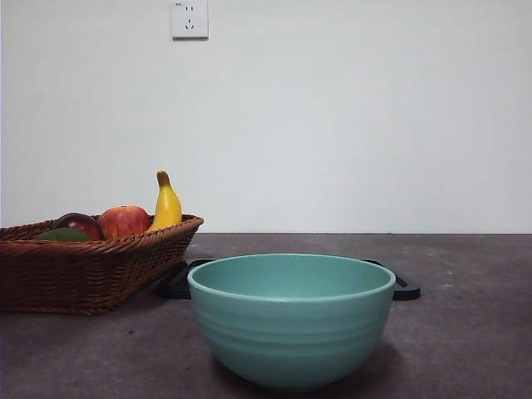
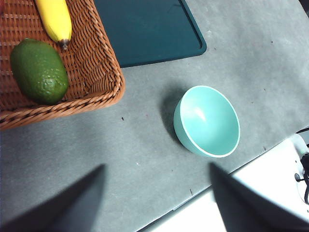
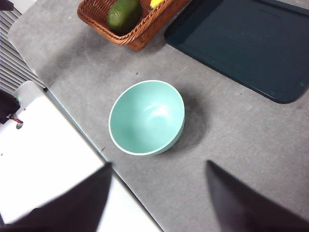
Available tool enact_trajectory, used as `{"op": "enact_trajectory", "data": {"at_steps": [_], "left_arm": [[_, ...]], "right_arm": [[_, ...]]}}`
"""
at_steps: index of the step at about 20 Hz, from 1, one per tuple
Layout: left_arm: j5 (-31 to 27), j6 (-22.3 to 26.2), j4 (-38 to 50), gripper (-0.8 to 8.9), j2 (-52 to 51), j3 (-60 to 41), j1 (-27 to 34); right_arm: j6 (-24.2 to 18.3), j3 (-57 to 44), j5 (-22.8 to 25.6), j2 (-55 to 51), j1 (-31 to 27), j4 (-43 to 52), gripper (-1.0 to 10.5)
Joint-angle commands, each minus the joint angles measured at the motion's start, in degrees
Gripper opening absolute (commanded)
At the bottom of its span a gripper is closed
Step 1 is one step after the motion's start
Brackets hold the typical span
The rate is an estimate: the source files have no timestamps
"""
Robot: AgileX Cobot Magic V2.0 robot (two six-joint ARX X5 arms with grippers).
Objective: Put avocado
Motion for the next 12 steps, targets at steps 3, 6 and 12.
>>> {"op": "enact_trajectory", "data": {"at_steps": [3, 6, 12], "left_arm": [[-1.7, -1.22, 1.46, 4.05, 1.11, 1.18, -0.17], [-4.92, -1.46, 4.68, 4.05, 3.93, 1.62, -0.81], [-16.68, -1.55, 9.51, 4.04, 18.64, 8.46, -5.14]], "right_arm": [[-0.17, 0.94, -0.09, 0.26, 0.31, 0.26, 3.5], [-0.15, 0.94, -0.07, 0.26, 0.31, 0.26, 3.5], [0.48, 0.94, -0.07, 0.26, 0.31, 0.33, 3.5]]}}
